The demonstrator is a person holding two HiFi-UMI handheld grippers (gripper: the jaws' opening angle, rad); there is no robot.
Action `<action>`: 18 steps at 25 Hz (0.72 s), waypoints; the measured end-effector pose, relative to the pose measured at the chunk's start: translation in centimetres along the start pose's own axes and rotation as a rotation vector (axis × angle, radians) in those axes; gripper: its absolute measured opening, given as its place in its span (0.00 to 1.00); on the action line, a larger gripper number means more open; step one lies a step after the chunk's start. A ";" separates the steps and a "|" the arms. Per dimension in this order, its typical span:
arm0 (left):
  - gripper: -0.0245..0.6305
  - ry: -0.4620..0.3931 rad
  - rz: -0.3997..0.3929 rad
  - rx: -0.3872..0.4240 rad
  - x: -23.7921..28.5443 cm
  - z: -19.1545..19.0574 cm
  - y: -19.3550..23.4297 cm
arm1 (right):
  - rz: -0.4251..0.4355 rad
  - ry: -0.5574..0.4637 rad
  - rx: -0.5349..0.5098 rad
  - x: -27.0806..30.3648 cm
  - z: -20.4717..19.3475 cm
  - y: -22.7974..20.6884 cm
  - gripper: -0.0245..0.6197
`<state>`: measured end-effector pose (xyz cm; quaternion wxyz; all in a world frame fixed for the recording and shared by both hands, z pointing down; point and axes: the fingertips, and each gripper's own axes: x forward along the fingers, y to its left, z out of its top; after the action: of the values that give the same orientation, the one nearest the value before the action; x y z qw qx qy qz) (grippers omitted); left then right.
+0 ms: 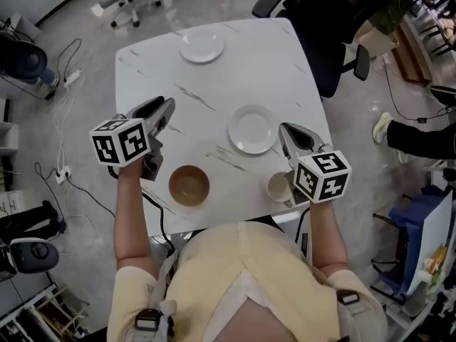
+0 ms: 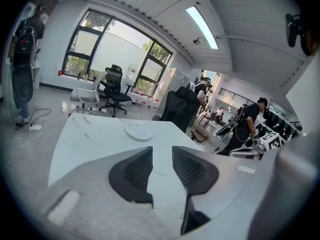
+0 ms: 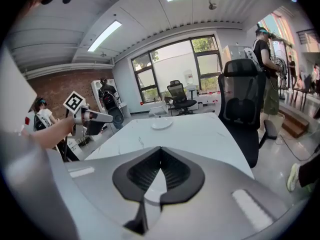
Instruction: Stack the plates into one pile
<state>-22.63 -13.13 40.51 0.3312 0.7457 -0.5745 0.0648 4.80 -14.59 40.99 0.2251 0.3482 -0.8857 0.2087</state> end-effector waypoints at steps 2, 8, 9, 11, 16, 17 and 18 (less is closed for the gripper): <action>0.23 0.000 0.025 0.043 0.4 0.9 0.5 | 0.006 0.010 -0.060 0.4 0.6 0.1 0.04; 0.25 0.042 0.028 0.121 3.8 2.5 0.7 | 0.045 0.036 -0.215 2.2 3.1 -0.5 0.04; 0.26 0.048 0.030 0.129 4.5 2.7 0.9 | 0.050 0.039 -0.237 2.4 3.6 -0.7 0.04; 0.26 0.052 0.038 0.131 5.8 3.2 1.4 | 0.064 0.039 -0.280 3.0 4.4 -0.8 0.04; 0.27 0.013 0.081 0.110 8.4 4.5 2.8 | 0.102 0.035 -0.415 5.5 6.0 -0.3 0.04; 0.27 0.005 0.089 0.109 9.0 4.6 3.0 | 0.110 0.039 -0.434 6.1 6.1 -0.3 0.04; 0.27 0.001 0.097 0.108 9.5 4.6 3.2 | 0.119 0.044 -0.447 6.8 6.1 -0.2 0.04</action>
<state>-23.61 -23.86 42.83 0.2870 0.7336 -0.6057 0.1121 -1.11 -21.50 39.76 0.3031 0.2320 -0.9239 0.0279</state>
